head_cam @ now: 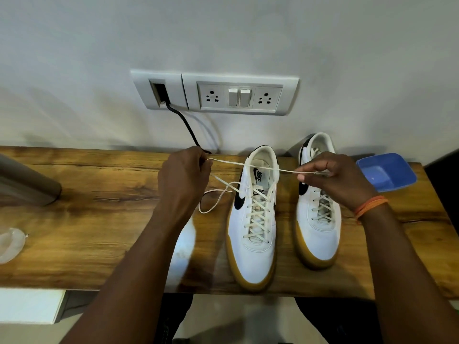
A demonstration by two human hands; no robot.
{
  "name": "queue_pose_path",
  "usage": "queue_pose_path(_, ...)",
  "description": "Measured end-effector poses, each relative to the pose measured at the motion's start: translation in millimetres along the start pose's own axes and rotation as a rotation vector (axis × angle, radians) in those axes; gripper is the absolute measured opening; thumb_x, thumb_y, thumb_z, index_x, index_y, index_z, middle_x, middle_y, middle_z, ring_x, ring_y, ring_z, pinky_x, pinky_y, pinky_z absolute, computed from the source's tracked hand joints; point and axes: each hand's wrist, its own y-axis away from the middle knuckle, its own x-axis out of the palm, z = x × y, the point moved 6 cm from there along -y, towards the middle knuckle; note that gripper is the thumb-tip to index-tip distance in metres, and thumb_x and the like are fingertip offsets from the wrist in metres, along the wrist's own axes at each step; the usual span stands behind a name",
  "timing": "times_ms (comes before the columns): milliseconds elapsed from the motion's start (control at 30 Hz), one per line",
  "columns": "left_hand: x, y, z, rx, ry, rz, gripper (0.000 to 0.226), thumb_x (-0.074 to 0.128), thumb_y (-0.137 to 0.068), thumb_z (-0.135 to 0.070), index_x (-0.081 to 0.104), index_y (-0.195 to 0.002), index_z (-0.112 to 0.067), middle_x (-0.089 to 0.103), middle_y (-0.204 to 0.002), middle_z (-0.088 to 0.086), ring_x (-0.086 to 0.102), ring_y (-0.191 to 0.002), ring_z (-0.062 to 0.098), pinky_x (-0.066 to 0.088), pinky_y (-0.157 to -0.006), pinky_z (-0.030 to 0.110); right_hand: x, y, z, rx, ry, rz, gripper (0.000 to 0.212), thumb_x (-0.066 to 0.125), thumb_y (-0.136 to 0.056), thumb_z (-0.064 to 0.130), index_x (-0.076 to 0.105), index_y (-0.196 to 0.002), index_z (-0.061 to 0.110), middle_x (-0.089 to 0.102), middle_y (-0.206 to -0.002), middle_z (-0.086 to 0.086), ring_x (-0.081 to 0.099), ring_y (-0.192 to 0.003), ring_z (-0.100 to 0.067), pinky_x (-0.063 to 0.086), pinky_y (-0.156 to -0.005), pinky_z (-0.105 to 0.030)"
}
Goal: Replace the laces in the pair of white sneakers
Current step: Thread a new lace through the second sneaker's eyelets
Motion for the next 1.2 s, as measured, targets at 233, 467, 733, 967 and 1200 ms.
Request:
queue_pose_path(233, -5, 3, 3, -0.073, -0.102, -0.049, 0.016, 0.058, -0.085, -0.025, 0.061, -0.094, -0.012, 0.065, -0.086, 0.006, 0.059, -0.078, 0.031, 0.044, -0.061, 0.034, 17, -4, 2, -0.031, 0.150, -0.103, 0.011, 0.070, -0.088, 0.024, 0.079, -0.089, 0.017, 0.064, -0.065, 0.012, 0.065, -0.074, -0.021, 0.051, -0.075, -0.038)
queue_pose_path(467, -5, 7, 7, -0.202, -0.047, -0.028, 0.025, 0.052, -0.088, -0.018, 0.055, -0.110, -0.007, 0.063, -0.097, 0.013, 0.059, -0.087, 0.036, 0.044, -0.069, 0.037, 38, -5, 16, -0.045, 0.010, -0.115, 0.019, 0.065, -0.090, 0.010, 0.076, -0.106, 0.011, 0.068, -0.084, 0.007, 0.061, -0.085, -0.001, 0.041, -0.078, -0.011)
queue_pose_path(733, 17, 15, 44, -0.301, -0.251, 0.334, 0.017, 0.063, -0.084, -0.016, 0.050, -0.074, -0.010, 0.060, -0.083, 0.011, 0.055, -0.074, 0.031, 0.038, -0.059, 0.031, 46, -5, 14, 0.113, -0.314, 0.028, 0.021, 0.060, -0.092, 0.006, 0.075, -0.106, 0.013, 0.075, -0.091, 0.001, 0.067, -0.087, 0.001, 0.047, -0.083, -0.015)
queue_pose_path(967, 30, 13, 41, -0.255, -0.242, 0.544, 0.058, 0.087, -0.065, -0.047, 0.062, -0.103, -0.010, 0.062, -0.109, 0.008, 0.058, -0.099, 0.026, 0.049, -0.076, 0.036, 61, 0, 14, 0.089, -0.260, 0.192, 0.016, 0.067, -0.087, 0.001, 0.076, -0.098, 0.009, 0.076, -0.078, -0.003, 0.067, -0.071, -0.013, 0.055, -0.077, -0.025)
queue_pose_path(1200, 46, 19, -53, 0.021, 0.628, 0.497, 0.029, 0.078, -0.082, -0.016, 0.069, -0.109, -0.019, 0.070, -0.096, -0.003, 0.058, -0.055, 0.002, 0.049, -0.052, 0.020, 61, -1, 22, 0.101, -0.325, 0.205, 0.010, 0.075, -0.082, 0.004, 0.074, -0.092, 0.005, 0.075, -0.078, -0.010, 0.064, -0.069, -0.019, 0.053, -0.069, -0.026)
